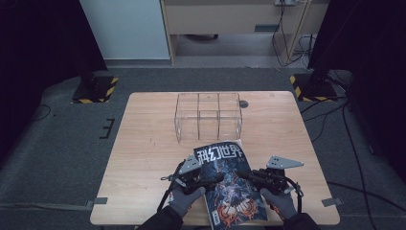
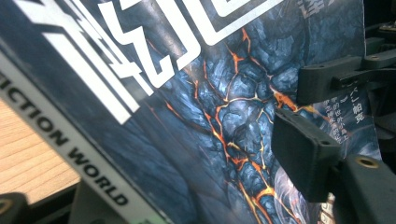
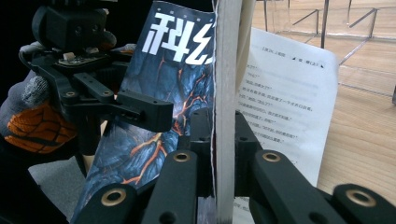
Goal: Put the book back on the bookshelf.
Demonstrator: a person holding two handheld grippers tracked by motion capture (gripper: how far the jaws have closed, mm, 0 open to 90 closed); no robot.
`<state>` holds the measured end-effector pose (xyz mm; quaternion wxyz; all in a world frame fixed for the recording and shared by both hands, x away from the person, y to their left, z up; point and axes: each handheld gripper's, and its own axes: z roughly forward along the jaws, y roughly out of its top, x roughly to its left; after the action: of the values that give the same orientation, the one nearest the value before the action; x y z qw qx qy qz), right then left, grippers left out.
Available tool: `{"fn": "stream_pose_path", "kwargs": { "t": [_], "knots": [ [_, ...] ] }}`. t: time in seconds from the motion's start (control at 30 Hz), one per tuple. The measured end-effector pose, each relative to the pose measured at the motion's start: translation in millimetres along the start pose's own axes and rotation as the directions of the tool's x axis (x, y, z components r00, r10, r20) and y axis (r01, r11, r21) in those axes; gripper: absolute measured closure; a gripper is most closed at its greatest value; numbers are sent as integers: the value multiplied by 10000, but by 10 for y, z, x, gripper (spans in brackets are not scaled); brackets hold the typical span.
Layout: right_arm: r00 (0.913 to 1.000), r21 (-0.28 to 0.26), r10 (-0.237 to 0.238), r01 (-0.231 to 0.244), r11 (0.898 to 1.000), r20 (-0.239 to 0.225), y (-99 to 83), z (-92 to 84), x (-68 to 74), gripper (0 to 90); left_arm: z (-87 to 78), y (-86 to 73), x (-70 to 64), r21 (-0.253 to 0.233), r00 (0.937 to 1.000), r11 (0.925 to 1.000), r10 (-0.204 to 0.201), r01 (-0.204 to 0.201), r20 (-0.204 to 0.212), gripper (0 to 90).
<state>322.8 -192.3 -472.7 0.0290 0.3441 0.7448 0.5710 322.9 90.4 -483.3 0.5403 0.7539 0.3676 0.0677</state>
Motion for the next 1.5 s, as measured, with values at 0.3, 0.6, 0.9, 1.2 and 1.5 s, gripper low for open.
{"fn": "stream_pose_path", "kwargs": {
  "t": [0.3,0.6,0.9,1.2,1.5],
  "knots": [
    [9997,139,-14,11,9999,243,2,16,-21,833,-45,27,-11,40,10000,10000,-44,44,-52,534],
    [9985,160,53,-62,9999,538,42,56,-73,804,-129,135,-43,-159,10000,9999,-31,31,7,680],
    [9984,-140,17,-10,9999,556,190,99,-141,791,-181,293,-88,-362,9985,9981,499,-506,-222,735],
    [9963,-1121,-355,442,9927,785,380,201,-139,751,-313,491,-105,-981,9913,9882,1111,-1177,-705,791],
    [9951,-1170,-433,536,9917,888,390,216,-157,679,-331,519,-154,-951,9880,9860,1291,-1371,-850,797]
  ]
}}
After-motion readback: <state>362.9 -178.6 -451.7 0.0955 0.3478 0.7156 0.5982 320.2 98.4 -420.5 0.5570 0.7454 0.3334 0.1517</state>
